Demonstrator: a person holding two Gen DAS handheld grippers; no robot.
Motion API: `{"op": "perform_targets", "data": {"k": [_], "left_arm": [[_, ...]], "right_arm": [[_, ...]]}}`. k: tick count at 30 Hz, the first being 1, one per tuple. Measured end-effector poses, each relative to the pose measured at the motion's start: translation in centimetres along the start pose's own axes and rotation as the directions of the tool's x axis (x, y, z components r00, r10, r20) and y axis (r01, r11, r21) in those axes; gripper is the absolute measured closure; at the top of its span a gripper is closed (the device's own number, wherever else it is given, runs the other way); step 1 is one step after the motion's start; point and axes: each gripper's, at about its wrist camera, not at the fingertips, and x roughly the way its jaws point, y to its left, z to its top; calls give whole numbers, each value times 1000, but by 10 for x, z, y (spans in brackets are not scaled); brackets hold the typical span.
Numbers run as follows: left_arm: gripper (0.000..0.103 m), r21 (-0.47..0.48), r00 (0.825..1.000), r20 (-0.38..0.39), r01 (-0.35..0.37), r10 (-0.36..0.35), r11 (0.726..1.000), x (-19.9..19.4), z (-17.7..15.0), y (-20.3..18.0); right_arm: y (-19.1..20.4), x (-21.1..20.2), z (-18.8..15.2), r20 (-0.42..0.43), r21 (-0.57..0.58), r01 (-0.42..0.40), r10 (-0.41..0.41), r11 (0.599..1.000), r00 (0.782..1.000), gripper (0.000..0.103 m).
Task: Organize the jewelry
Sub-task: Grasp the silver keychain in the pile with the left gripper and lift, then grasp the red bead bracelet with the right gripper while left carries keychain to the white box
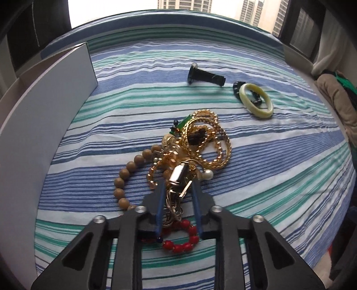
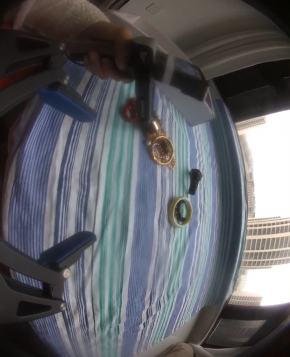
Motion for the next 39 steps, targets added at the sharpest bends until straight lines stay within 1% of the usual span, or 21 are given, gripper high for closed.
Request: {"op": "perform_targets", "data": {"k": [2,7,10,13,16,19,20,22,25,27,29,31,32,33,34,35,36,38,39], "left_arm": [[89,-33,999,22,45,-44,998,-13,-2,5],[89,-72,993,74,103,-97,992,-57,-19,20],[90,-102,989,105,114,-104,988,-87,-35,36],[89,-145,990,113,98,-82,985,-105,-53,54],[89,-181,996,88,47,-31,982,-105,-75,68],[89,-196,999,44,-23,32,980,-91,-95,79],[89,-197,998,34,-36,43,980,-85,-101,81],[89,-202,998,22,-46,52,978,-76,-109,83],[87,-214,1000,17,-20,24,977,-68,-115,84],[85,-219,999,24,-17,23,976,-67,-117,85],[79,-229,999,26,-12,18,973,-66,-118,87],[78,-242,1000,20,-12,17,970,-64,-120,89],[78,-243,1000,18,-13,18,970,-64,-121,89],[78,-244,1000,15,-17,21,970,-63,-122,89],[78,-245,1000,14,-18,22,969,-63,-123,90],[77,-247,1000,14,-17,21,969,-63,-124,90],[75,-250,1000,12,-18,21,968,-63,-124,91],[69,-254,1000,12,-22,26,967,-64,-125,92],[68,-256,999,13,-25,30,966,-64,-125,92]], "right_arm": [[-1,0,-1,3,2,2,-2,1000,1000,3],[-2,2,-1,0,7,-3,3,1000,1000,3],[1,2,-2,0,-1,-5,5,1000,1000,3],[3,3,-1,-3,-9,-7,7,1000,1000,3],[7,4,2,-4,-28,-8,8,1000,1000,3],[11,4,9,-4,-77,5,-5,997,1000,3],[13,5,14,-11,-101,9,-11,995,1000,3],[18,8,24,-25,-171,24,-29,985,999,3],[28,12,41,-22,-280,39,-47,959,999,3],[31,16,54,-15,-307,11,-17,952,1000,3],[33,27,65,-29,-301,-43,36,953,999,3],[41,44,73,-64,-279,-124,110,952,992,3],[48,54,75,-90,-272,-180,161,945,983,4],[56,65,75,-119,-272,-230,204,935,972,7],[66,76,76,-144,-280,-266,234,922,962,12],[78,88,75,-165,-298,-287,247,910,955,25],[89,98,75,-178,-323,-296,249,899,952,30],[112,113,74,-181,-374,-300,248,878,952,31],[122,121,74,-194,-392,-312,254,865,948,35]]}}
